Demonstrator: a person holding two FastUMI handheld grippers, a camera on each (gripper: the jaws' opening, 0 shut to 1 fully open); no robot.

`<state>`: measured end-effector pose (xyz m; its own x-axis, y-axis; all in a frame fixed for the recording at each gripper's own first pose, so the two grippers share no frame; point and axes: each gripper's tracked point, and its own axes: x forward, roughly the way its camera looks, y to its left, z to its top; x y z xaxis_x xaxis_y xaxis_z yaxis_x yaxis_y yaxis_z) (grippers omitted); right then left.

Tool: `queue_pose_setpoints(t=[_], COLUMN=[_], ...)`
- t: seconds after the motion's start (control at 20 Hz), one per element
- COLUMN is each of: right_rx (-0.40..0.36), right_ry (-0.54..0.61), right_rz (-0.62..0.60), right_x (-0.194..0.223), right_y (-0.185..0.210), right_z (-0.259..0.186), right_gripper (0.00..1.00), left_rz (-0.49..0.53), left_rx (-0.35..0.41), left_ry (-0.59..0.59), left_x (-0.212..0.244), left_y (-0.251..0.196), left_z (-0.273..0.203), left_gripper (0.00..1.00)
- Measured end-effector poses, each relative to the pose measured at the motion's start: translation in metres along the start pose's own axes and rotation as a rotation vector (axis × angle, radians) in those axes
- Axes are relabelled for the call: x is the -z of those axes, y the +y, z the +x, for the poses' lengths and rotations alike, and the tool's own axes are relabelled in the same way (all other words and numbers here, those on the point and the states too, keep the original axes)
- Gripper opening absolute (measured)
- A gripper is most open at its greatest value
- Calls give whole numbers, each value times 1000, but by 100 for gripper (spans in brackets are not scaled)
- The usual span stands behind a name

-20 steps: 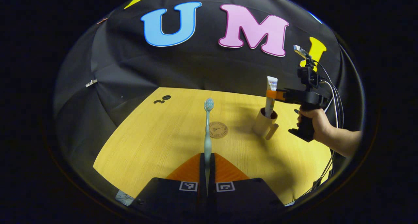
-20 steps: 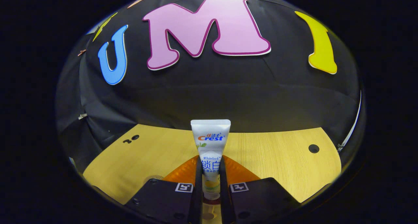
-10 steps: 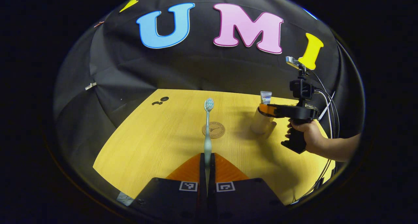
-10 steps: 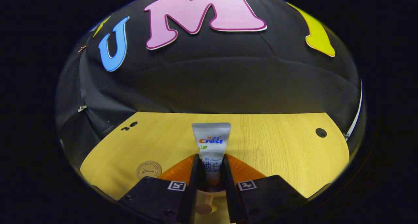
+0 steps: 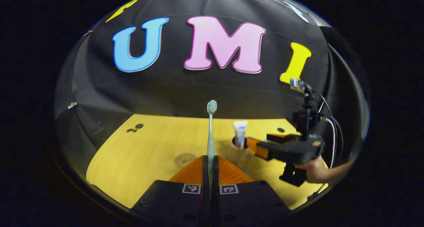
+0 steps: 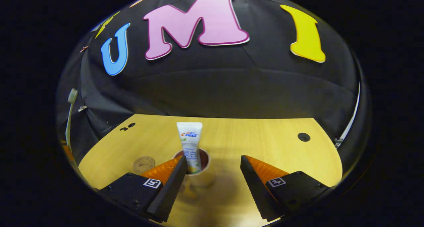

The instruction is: Put the toothbrush and toothpaste on the desktop into the cup, then pick up the cup and place it on the coaster on the desktop.

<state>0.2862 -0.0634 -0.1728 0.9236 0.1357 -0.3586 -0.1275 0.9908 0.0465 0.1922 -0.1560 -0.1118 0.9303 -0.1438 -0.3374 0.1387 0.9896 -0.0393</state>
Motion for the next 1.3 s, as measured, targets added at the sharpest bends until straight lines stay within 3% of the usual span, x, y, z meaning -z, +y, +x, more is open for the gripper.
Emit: queue_pose_setpoints(t=[0.25,0.6,0.65,0.7,1.15,1.3], right_rx=[56,73,77,77,61,69], right_ry=[22,57,63,70,105,97], right_rz=[34,47,47,51,19,7], right_x=[11,36,40,44,64,62], right_y=[-44,-71,-74,-74,-69,-70], right_z=[-24,-40,-40,-40,-42,-45], right_gripper=[99,99,99,99,99,99], left_rz=[-21,-1,6,11,-18,14], left_rx=[145,154,147,142,131,152], left_ry=[-133,-210,-218,-219,-218,-208], left_x=[-35,-25,-21,-15,26,35], left_y=[-56,-76,-77,-76,-75,-76], left_z=[68,149,158,165,184,183], left_gripper=[6,7,2,6,13,32])
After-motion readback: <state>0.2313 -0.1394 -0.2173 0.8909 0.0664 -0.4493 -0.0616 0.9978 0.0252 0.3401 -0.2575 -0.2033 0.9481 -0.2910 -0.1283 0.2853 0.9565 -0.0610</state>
